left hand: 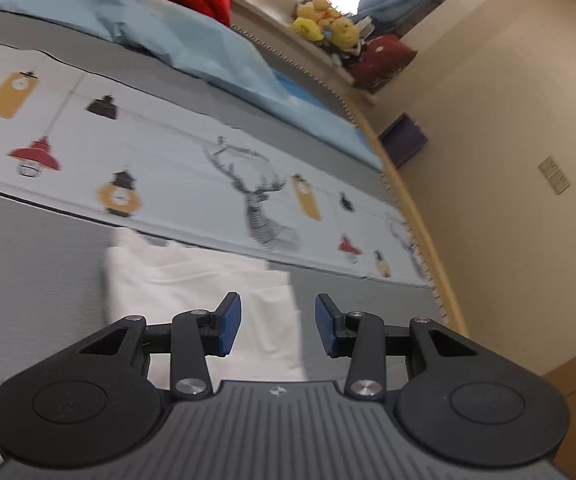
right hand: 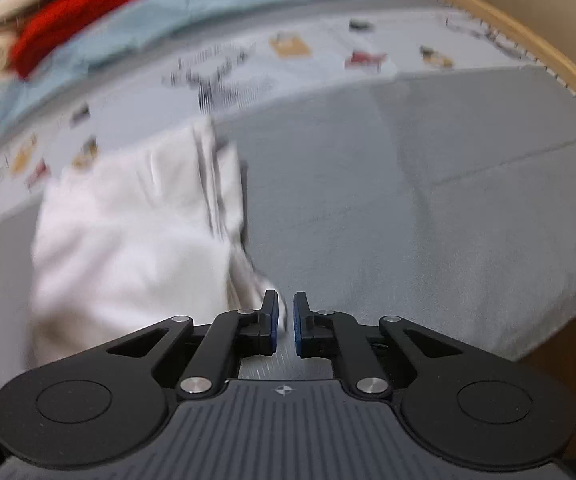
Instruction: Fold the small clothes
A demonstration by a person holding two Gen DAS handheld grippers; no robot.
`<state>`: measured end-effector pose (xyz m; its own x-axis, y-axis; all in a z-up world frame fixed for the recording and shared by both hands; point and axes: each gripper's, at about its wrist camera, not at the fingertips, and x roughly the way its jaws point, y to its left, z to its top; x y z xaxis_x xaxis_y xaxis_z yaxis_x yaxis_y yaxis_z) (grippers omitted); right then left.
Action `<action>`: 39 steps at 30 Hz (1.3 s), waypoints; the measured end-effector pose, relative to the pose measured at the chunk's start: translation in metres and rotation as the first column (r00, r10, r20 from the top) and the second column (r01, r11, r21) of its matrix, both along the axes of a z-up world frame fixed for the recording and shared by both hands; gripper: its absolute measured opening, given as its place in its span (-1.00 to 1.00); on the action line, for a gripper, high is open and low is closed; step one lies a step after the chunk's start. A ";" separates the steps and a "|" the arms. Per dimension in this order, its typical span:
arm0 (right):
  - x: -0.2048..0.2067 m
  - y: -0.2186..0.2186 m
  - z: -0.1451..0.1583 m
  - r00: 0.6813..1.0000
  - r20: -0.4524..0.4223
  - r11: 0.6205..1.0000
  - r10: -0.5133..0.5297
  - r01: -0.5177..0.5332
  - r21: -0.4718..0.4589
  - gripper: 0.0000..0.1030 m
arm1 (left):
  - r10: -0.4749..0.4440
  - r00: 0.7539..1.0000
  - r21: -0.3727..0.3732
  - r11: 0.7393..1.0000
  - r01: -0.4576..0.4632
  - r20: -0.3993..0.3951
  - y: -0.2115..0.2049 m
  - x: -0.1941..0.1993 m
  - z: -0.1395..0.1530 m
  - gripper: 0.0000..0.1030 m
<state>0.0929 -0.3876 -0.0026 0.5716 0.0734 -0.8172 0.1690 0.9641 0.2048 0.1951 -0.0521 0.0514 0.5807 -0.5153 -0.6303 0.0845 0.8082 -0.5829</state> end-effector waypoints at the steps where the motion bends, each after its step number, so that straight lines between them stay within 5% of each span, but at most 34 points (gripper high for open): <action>1: 0.000 -0.004 0.003 1.000 0.020 1.000 0.000 -0.001 0.026 -0.82 | -0.006 1.000 0.015 1.000 0.006 0.001 0.005 -0.001 0.001 -0.15; 6: 0.039 -0.004 0.017 0.993 0.042 0.989 0.112 -0.115 0.094 -0.23 | -0.053 0.998 0.093 0.994 0.054 -0.014 0.025 -0.012 -0.002 -0.15; 8: 0.058 0.002 0.019 0.981 0.038 0.979 0.190 -0.193 0.071 -0.13 | -0.067 0.997 0.123 0.990 0.071 -0.029 0.028 -0.017 -0.006 -0.15; 11: 0.081 0.007 0.006 0.976 0.035 0.974 0.216 -0.218 0.065 -0.12 | -0.090 0.995 0.158 0.983 0.095 -0.035 0.032 -0.022 -0.012 -0.15; 14: 0.103 0.008 -0.013 0.988 -0.031 0.982 0.150 -0.145 0.119 -0.12 | -0.115 0.992 0.203 0.972 0.121 -0.044 0.036 -0.025 -0.022 -0.15; 19: 0.126 0.019 -0.020 0.997 -0.017 0.984 0.073 -0.070 0.162 -0.12 | -0.141 0.987 0.299 0.941 0.158 -0.078 0.040 -0.021 -0.044 -0.15; 29: 0.164 0.044 -0.041 0.995 -0.059 0.989 0.086 -0.078 0.126 -0.12 | -0.132 0.985 0.288 0.944 0.159 -0.113 0.044 -0.011 -0.066 -0.15; 31: 0.167 0.047 -0.043 0.994 -0.059 0.989 0.094 -0.086 0.117 -0.33 | -0.139 0.983 0.291 0.942 0.168 -0.116 0.041 -0.010 -0.067 -0.15; 32: 0.167 0.049 -0.043 0.994 -0.056 0.990 0.096 -0.090 0.106 -0.70 | -0.147 0.982 0.293 0.940 0.175 -0.116 0.040 -0.009 -0.068 -0.15; 33: 0.166 0.050 -0.042 0.994 -0.050 0.991 0.097 -0.092 0.096 -0.84 | -0.152 0.981 0.294 0.939 0.180 -0.116 0.039 -0.009 -0.068 -0.15; 39: 0.156 0.035 -0.018 0.993 0.115 0.997 0.004 -0.013 0.076 -0.91 | -0.151 0.982 0.282 0.943 0.177 -0.112 0.039 -0.009 -0.068 -0.15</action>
